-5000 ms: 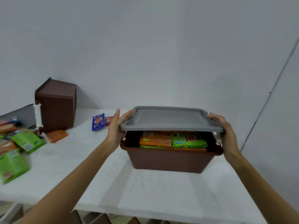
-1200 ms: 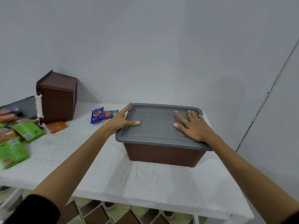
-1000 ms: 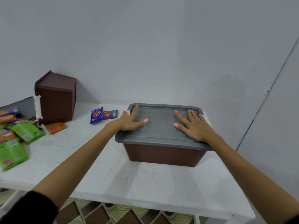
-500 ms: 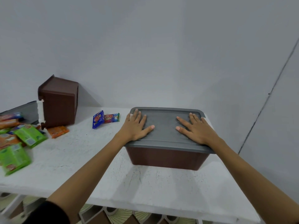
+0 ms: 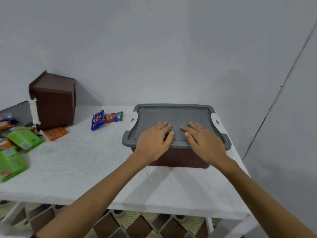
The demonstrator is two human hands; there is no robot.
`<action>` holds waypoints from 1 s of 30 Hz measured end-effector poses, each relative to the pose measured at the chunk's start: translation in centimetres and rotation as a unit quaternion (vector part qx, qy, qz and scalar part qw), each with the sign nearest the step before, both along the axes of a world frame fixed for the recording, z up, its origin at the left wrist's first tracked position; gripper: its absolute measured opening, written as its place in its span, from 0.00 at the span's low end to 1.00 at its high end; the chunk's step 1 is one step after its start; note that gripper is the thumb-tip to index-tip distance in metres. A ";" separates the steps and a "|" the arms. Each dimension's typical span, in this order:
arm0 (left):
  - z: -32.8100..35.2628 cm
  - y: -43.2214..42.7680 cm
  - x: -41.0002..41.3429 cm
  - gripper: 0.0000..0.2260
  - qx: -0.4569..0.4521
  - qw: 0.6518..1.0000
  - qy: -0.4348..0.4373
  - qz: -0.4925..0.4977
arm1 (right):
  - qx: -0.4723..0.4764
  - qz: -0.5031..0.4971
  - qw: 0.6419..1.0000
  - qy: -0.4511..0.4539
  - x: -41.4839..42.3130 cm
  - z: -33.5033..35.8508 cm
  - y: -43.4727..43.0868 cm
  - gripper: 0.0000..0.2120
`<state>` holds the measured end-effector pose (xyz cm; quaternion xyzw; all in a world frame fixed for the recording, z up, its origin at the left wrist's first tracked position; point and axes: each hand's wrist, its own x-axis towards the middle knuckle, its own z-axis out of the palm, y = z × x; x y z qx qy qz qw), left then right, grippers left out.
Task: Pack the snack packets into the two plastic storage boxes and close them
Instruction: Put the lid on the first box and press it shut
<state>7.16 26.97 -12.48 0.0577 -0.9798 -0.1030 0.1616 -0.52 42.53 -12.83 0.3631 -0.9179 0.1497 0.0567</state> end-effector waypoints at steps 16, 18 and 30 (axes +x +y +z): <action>0.7 -4.2 -4.2 0.42 -0.130 0.980 -0.101 -0.107 | 0.022 0.081 0.981 0.177 -4.7 -2.3 -0.2 0.35; 0.5 -4.8 -6.0 0.42 -0.135 0.981 -0.095 -0.104 | 0.026 0.070 0.981 0.179 -6.6 -2.1 -1.1 0.34; 0.7 -9.6 -16.2 0.39 -0.137 0.985 -0.046 -0.095 | -0.010 0.067 0.984 0.162 -16.6 -1.5 -6.1 0.34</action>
